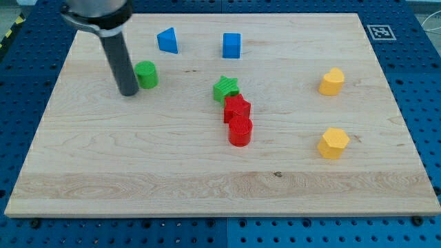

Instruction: Move green circle above green star

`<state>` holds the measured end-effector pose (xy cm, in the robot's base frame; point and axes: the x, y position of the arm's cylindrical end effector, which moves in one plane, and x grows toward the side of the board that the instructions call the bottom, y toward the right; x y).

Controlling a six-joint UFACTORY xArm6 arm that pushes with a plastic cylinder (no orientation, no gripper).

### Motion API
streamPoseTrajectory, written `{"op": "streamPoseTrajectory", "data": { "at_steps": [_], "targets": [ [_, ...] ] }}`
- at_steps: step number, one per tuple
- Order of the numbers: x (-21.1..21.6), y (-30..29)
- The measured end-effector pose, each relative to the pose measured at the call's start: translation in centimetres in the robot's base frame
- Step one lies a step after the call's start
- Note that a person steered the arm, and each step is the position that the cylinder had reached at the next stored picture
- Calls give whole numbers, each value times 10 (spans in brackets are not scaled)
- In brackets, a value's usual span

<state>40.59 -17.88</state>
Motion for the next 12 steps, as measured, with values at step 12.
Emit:
{"op": "streamPoseTrajectory", "data": {
  "at_steps": [12],
  "targets": [
    [-56,79]
  ]
}}
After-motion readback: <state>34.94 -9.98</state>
